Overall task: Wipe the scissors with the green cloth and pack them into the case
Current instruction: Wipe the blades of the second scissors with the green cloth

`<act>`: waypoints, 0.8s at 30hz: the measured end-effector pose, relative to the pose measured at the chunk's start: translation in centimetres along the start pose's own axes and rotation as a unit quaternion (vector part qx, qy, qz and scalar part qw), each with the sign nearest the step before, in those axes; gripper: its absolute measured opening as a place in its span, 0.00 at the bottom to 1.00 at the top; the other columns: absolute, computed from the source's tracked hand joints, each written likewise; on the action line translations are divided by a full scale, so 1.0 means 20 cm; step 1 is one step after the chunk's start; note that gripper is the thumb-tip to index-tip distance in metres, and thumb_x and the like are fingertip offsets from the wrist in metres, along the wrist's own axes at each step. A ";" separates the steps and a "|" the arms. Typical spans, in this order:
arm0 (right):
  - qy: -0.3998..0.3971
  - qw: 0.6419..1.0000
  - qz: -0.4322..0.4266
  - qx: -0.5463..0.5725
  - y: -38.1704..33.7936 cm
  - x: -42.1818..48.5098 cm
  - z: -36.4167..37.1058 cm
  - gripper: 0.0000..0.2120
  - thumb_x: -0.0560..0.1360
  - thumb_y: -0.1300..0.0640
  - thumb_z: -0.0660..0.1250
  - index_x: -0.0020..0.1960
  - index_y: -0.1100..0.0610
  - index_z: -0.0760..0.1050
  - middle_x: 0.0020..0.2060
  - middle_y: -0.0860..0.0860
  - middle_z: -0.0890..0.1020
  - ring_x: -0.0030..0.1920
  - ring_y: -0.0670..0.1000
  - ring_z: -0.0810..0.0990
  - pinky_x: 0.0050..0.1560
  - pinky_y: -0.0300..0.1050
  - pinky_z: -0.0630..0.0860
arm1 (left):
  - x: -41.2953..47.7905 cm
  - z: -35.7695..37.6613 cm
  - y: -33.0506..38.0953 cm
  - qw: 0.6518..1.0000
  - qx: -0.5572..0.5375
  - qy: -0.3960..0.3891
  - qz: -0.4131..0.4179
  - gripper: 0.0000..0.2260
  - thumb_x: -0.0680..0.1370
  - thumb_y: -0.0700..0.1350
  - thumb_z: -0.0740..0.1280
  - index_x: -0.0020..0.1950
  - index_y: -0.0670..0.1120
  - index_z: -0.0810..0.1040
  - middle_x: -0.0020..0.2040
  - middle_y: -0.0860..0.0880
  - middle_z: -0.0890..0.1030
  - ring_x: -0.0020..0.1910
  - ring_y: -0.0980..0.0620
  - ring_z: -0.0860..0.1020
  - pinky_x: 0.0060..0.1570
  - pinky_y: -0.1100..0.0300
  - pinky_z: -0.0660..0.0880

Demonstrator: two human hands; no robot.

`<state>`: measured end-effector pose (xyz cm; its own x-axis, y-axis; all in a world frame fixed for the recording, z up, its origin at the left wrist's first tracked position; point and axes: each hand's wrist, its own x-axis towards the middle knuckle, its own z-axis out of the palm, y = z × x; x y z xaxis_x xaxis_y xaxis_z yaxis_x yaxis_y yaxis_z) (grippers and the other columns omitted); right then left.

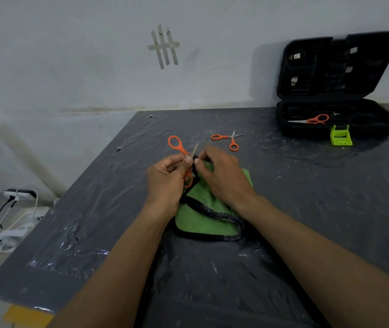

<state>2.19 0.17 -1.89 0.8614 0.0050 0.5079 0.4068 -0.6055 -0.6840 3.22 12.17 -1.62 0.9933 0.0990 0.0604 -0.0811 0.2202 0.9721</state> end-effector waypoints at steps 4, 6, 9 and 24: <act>-0.016 0.999 -0.038 -0.007 0.00 0.00 -0.02 0.07 0.77 0.60 0.64 0.41 0.60 0.71 0.36 0.53 0.75 0.38 0.50 0.70 0.37 0.43 0.62 | -0.01 0.01 0.01 1.000 -0.006 0.014 -0.005 0.04 0.75 0.35 0.68 0.43 0.42 0.81 0.29 0.50 0.80 0.24 0.57 0.69 0.24 0.67 0.68; -0.022 0.999 -0.035 -0.004 0.00 0.00 -0.02 0.07 0.77 0.59 0.64 0.41 0.59 0.70 0.36 0.52 0.75 0.37 0.51 0.70 0.37 0.45 0.63 | -0.01 0.01 0.01 1.000 -0.003 0.017 -0.009 0.04 0.75 0.35 0.68 0.43 0.42 0.81 0.30 0.50 0.80 0.24 0.58 0.70 0.25 0.67 0.68; -0.021 1.000 -0.003 0.016 0.01 0.00 -0.02 0.08 0.77 0.58 0.63 0.40 0.57 0.70 0.34 0.49 0.75 0.36 0.49 0.70 0.35 0.42 0.61 | -0.01 0.00 0.01 1.000 0.003 0.006 -0.010 0.04 0.75 0.35 0.68 0.43 0.42 0.81 0.30 0.51 0.80 0.24 0.58 0.70 0.26 0.66 0.68; 0.042 0.980 0.132 0.142 0.05 0.01 -0.06 0.10 0.79 0.54 0.62 0.43 0.58 0.75 0.31 0.45 0.72 0.28 0.41 0.67 0.30 0.34 0.66 | 0.03 -0.03 0.06 0.997 -0.074 -0.026 -0.001 0.03 0.75 0.35 0.67 0.44 0.41 0.79 0.35 0.48 0.80 0.31 0.56 0.77 0.27 0.66 0.70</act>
<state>2.29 -1.43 -1.83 0.9248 -0.1953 0.3266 0.2516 -0.3301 -0.9098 3.60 13.09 -0.64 0.9960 0.0498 0.0738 -0.0868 0.3617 0.9282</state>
